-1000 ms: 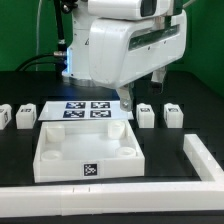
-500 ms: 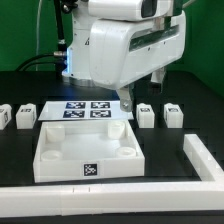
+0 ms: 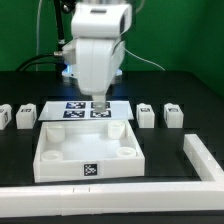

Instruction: Assemble one leg

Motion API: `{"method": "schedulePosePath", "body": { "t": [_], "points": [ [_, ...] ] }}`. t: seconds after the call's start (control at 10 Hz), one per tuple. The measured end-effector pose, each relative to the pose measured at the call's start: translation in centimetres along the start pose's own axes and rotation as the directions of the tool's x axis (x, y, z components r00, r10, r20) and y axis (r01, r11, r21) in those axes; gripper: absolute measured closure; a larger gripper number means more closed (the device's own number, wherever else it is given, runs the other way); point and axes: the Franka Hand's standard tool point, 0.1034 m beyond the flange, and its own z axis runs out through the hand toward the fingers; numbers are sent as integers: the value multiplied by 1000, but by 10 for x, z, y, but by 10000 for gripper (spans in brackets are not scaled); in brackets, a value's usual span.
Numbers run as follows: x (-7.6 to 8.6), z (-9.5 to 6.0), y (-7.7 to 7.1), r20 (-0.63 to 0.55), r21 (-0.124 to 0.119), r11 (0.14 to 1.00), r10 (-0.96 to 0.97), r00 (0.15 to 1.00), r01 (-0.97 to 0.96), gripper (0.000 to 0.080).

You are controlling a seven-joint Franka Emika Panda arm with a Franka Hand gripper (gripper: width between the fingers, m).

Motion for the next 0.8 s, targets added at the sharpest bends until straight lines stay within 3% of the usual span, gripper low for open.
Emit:
{"method": "schedulePosePath", "body": {
  "t": [0.1,0.4,0.6,0.8],
  "points": [
    [-11,18,-13,-9,14,998,-53,999,53,150],
    [-21,49,-17,-27,43,998,-48,998,50,150],
    [-26,54,-17,-29,44,998,-34,999,36,150],
    [-27,55,-18,-29,46,998,-33,999,34,373]
  ]
}}
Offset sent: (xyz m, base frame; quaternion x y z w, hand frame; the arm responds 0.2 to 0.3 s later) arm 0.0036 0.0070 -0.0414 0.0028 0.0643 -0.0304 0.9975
